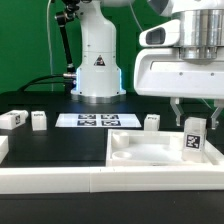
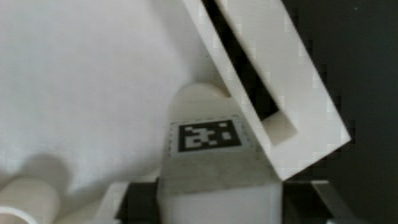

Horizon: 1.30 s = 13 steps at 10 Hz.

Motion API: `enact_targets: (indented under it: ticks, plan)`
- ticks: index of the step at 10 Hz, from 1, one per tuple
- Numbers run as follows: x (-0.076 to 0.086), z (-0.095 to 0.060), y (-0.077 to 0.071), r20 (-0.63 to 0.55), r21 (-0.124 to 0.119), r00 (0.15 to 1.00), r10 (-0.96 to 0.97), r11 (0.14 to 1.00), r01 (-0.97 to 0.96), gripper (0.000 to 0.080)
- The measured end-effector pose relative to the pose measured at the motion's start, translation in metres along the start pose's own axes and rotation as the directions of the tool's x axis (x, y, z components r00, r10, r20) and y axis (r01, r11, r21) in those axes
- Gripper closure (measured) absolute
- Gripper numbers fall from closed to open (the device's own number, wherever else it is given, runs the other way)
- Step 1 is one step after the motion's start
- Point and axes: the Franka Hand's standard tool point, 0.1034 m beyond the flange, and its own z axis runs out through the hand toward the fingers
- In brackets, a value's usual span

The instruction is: Assemble square table

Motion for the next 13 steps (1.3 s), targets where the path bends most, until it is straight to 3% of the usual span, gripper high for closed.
enact_targets:
  ticks: [3, 4, 5, 6, 7, 10, 13]
  plan:
    - [0.005, 0.000, 0.008, -0.005, -0.015, 0.998, 0.063, 0.998, -0.063, 0.0499]
    - [0.004, -0.001, 0.006, -0.008, -0.011, 0.998, 0.055, 0.998, -0.055, 0.0414]
    - [0.000, -0.006, 0.005, -0.006, -0.007, 1.000, 0.017, 1.000, -0.017, 0.0414]
    - [-0.005, -0.012, 0.007, -0.004, -0.004, 1.000, -0.027, 1.000, 0.027, 0.0236]
    - [-0.008, -0.017, 0.012, 0.000, -0.003, 0.998, -0.068, 0.998, 0.068, 0.0171]
    - [-0.006, -0.032, 0.021, 0.003, 0.008, 0.974, -0.226, 0.974, 0.226, 0.0154]
    - [-0.007, -0.032, 0.021, 0.011, 0.008, 0.976, -0.219, 0.976, 0.219, 0.0151]
